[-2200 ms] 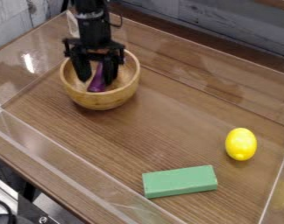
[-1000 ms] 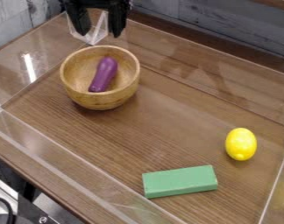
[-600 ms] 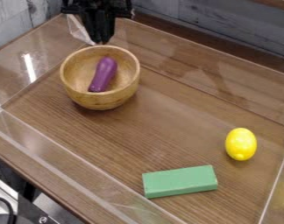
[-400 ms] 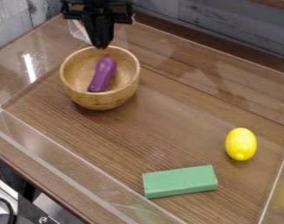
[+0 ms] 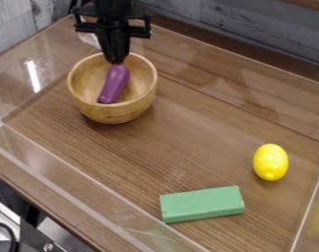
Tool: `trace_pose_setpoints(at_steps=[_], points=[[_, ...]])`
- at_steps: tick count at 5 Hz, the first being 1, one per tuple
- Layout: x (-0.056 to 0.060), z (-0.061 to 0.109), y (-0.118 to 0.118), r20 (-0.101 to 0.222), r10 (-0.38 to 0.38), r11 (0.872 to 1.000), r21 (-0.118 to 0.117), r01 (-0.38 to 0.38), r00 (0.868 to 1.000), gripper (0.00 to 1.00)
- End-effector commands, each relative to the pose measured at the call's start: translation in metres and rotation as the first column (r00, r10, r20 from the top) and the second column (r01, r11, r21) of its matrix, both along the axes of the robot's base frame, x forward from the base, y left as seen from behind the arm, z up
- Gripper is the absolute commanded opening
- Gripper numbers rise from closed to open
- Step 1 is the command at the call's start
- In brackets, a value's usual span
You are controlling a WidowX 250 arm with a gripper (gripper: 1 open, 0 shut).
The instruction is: Put the purple eggplant in the brown bowl
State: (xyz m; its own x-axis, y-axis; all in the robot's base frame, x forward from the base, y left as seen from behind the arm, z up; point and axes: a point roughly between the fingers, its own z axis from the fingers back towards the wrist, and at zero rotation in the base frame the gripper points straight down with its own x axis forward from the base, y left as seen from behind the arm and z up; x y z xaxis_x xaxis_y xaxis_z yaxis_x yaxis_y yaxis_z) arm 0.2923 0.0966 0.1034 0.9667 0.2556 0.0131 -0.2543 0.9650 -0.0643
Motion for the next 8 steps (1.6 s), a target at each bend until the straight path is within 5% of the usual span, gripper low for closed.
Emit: trace_pose_setpoints(at_steps=[1, 4, 5, 8], points=[[0.005, 0.007, -0.002, 0.032, -0.001, 1.000, 0.017, 0.001, 0.999, 0.00], [0.008, -0.007, -0.002, 0.010, 0.013, 1.000, 0.010, -0.013, 1.000, 0.00], [0.008, -0.006, -0.004, 0.005, 0.013, 1.000, 0.010, -0.013, 1.000, 1.00], [0.012, 0.018, -0.017, 0.031, 0.005, 1.000, 0.003, -0.005, 0.999, 1.00]])
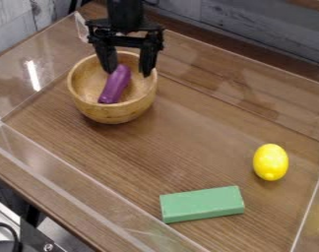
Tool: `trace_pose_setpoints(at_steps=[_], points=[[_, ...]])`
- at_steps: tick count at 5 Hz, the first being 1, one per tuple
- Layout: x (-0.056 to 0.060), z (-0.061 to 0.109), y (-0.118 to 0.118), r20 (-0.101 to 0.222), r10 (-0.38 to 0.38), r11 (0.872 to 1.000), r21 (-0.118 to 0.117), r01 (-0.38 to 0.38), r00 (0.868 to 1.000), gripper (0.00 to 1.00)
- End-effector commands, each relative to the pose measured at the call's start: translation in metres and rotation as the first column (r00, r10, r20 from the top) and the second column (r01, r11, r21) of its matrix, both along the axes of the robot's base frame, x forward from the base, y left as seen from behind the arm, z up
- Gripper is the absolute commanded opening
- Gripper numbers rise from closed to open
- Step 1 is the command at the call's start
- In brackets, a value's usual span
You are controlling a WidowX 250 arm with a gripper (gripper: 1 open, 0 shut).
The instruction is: Put the purple eggplant in the brown bowl
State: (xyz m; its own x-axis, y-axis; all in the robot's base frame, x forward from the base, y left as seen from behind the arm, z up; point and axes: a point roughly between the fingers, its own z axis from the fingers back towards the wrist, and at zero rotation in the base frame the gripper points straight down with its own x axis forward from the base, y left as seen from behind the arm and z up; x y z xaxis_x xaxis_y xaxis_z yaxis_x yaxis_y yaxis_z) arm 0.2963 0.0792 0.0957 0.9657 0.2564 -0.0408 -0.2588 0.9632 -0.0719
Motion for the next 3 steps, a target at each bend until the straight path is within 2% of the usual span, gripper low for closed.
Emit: trace_pose_setpoints(at_steps=[1, 2, 3], points=[[0.011, 0.041, -0.005, 0.111, -0.007, 1.000, 0.020, 0.005, 0.994, 1.00], [0.011, 0.034, -0.002, 0.111, -0.007, 1.000, 0.028, 0.004, 0.994, 1.00], [0.010, 0.024, 0.004, 0.098, 0.001, 0.999, 0.041, -0.005, 0.995, 1.00]])
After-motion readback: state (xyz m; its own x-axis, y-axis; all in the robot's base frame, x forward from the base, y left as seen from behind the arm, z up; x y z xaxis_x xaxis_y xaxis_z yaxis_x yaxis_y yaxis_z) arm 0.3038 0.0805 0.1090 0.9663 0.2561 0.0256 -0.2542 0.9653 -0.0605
